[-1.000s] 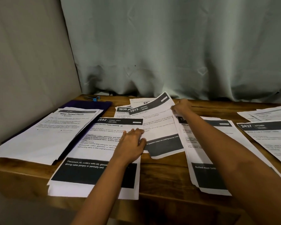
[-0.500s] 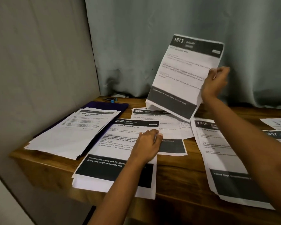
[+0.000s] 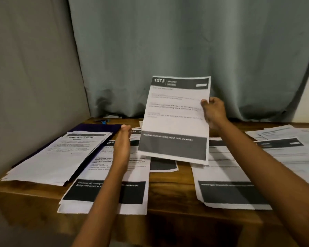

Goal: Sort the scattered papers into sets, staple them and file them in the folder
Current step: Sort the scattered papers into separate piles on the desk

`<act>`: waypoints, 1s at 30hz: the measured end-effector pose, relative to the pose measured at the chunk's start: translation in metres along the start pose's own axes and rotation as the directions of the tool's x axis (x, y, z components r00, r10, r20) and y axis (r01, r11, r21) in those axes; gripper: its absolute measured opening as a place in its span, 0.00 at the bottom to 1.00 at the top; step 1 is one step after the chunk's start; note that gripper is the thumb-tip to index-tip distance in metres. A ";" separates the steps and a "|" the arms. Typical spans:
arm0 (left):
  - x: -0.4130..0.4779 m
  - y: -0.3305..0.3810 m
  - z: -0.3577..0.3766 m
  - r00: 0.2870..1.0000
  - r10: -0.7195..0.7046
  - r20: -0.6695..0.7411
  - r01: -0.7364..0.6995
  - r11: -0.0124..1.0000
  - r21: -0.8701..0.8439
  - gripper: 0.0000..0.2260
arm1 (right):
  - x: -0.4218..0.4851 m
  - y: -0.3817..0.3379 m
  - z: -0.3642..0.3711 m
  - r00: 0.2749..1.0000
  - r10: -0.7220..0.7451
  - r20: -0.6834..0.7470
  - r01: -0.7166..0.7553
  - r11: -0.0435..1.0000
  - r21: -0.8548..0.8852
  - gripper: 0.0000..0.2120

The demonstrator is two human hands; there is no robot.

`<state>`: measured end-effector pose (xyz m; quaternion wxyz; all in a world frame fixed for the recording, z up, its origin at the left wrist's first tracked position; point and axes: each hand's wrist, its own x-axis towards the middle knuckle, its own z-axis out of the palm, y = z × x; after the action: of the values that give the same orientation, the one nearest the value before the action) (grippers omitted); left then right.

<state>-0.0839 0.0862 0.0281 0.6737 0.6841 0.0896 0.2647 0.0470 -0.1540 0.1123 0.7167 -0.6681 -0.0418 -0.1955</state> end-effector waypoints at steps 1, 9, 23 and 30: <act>0.002 0.004 0.003 0.999 -0.029 0.032 0.028 1.000 0.010 0.26 | -0.007 0.000 -0.007 0.998 0.050 0.038 -0.050 0.999 -0.002 0.05; -0.020 0.023 0.042 0.979 0.012 0.206 -0.019 0.999 0.029 0.12 | -0.040 0.004 -0.056 0.979 0.155 0.133 -0.151 0.988 -0.046 0.07; -0.056 0.021 0.099 0.994 0.000 0.113 0.000 1.000 0.000 0.11 | -0.112 0.026 -0.147 0.933 0.212 0.290 -0.098 0.927 -0.361 0.16; -0.068 0.008 0.133 0.994 -0.011 0.104 0.009 1.000 0.016 0.10 | -0.133 0.034 -0.181 0.996 0.034 0.082 0.017 0.833 -0.554 0.14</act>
<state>-0.0788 -0.0632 0.0258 0.6734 0.7019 0.0597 0.2245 -0.1006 -0.2990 0.0185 0.4911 -0.8550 -0.0121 -0.1662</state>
